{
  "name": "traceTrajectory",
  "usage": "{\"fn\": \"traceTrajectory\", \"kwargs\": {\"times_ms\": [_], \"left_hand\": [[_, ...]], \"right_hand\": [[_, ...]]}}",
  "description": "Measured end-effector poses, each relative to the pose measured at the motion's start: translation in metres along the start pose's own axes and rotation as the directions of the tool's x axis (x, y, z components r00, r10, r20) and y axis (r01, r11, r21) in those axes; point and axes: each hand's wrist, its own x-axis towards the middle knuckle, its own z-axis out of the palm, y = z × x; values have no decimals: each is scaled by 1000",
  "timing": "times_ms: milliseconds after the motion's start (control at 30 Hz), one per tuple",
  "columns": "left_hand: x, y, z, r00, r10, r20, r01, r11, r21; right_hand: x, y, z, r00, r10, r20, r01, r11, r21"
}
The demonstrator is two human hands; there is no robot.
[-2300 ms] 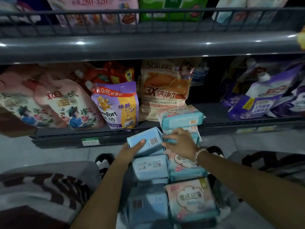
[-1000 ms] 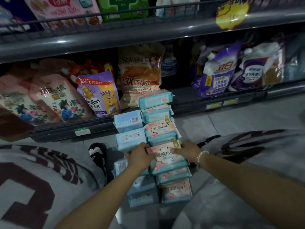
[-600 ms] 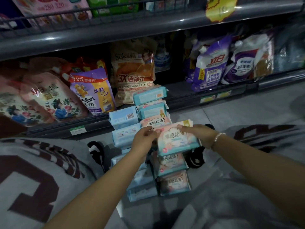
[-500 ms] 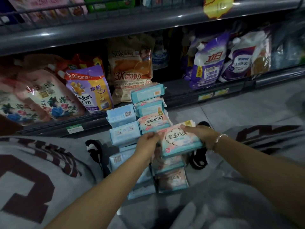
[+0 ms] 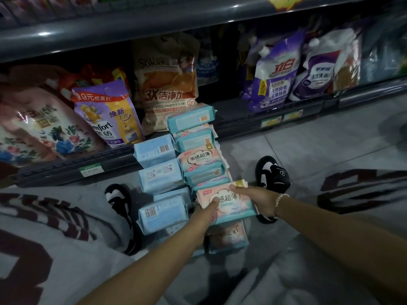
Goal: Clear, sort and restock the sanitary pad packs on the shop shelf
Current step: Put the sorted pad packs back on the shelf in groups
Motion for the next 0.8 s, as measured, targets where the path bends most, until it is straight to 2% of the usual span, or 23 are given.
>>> {"fn": "traceTrajectory", "kwargs": {"times_ms": [200, 300, 400, 467, 600, 700, 800], "left_hand": [[-10, 11, 1, 998, 19, 61, -12, 992, -122], [-15, 21, 2, 992, 95, 79, -80, 982, -171], [-22, 40, 2, 980, 200, -10, -199, 965, -173], [-27, 57, 1, 969, 245, -38, -248, 959, -141], [-44, 105, -5, 933, 354, 68, -326, 909, -260], [-58, 142, -12, 880, 469, 79, -431, 857, -282], [-70, 176, -16, 818, 573, 53, -550, 804, -226]], "right_hand": [[-16, -14, -9, 999, -15, -37, 14, 999, -35], [-31, -22, -8, 995, -73, -70, 69, 996, -57], [-53, -41, 1, 975, -184, -124, 176, 981, -77], [-68, -59, 9, 947, -283, -153, 270, 958, -101], [-91, -98, 25, 853, -473, -220, 459, 881, -116], [-108, -134, 36, 779, -563, -277, 539, 826, -164], [-128, -169, 46, 726, -643, -243, 619, 766, -176]]}}
